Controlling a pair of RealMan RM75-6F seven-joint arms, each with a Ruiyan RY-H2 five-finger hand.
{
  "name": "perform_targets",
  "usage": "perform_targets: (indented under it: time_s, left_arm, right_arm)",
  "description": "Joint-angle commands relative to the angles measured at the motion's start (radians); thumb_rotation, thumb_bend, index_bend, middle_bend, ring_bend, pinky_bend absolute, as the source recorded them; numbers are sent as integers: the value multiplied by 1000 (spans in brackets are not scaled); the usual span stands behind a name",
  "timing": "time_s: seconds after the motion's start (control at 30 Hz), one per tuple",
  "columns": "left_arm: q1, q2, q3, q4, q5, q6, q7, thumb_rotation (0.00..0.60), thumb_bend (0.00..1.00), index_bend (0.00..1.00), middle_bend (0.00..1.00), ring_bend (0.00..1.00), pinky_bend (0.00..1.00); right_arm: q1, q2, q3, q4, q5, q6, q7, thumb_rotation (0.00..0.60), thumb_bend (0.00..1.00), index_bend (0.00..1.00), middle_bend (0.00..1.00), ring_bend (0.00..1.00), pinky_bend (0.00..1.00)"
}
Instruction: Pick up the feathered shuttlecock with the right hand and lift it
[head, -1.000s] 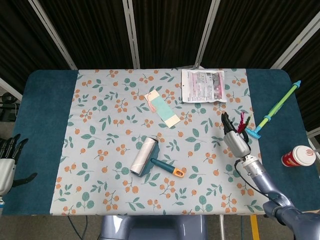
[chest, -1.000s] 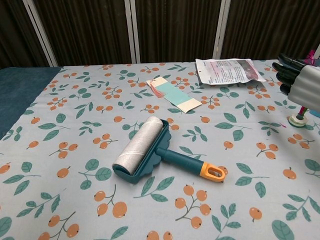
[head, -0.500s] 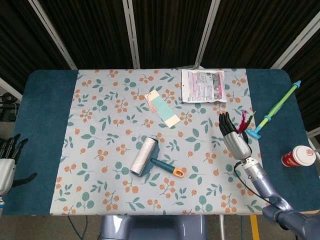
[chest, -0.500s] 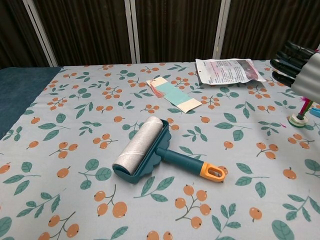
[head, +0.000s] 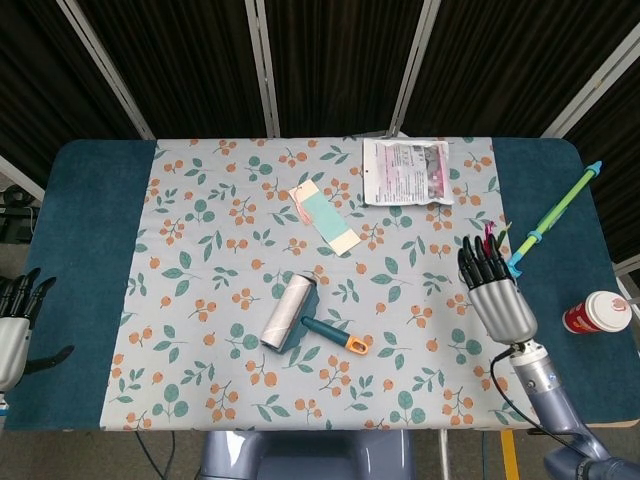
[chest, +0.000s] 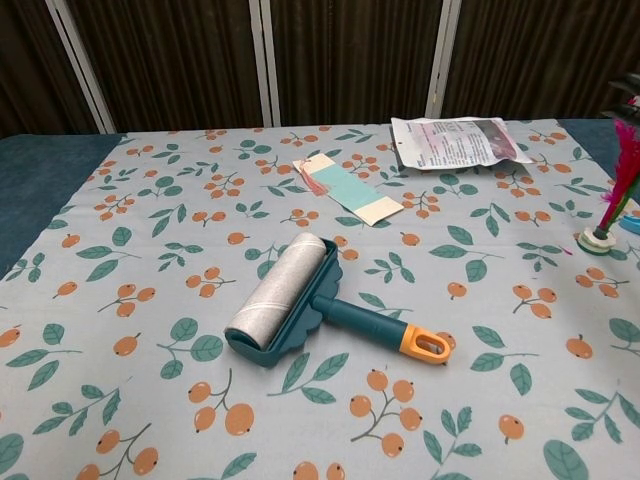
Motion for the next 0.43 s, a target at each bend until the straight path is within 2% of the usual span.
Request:
perform_targets:
  time_s: [0.03,0.13,0.23,0.3,0.43]
  left_arm:
    - [0,0,0,0,0,1,-1,558,142,98,0,0,0]
    - [1,0,1,1,2,1,-4,553,143,99,0,0,0]
    - [1,0,1,3,2,1,-6,554,143,100,0,0,0]
    - [1,0,0,3,1,1,-7,552,143,100,0,0,0]
    - [2,-1,0,2,0,2,-6,552,143,101,0,0,0]
  right_arm:
    - [-59,45,14,-98,39,56,200,600,193,110,23,0,0]
    - [-92,68,35,-171,91,63,443,600,191,109,22,0,0]
    - [-119,110,47,-251,158,17,704,600,190,109,23,0,0]
    - [-127,132,54,-267,178,-2,780,600,191,110,22,0,0]
    - [-129,154,50,-254,180,-34,829,600,188,110,17,0,0]
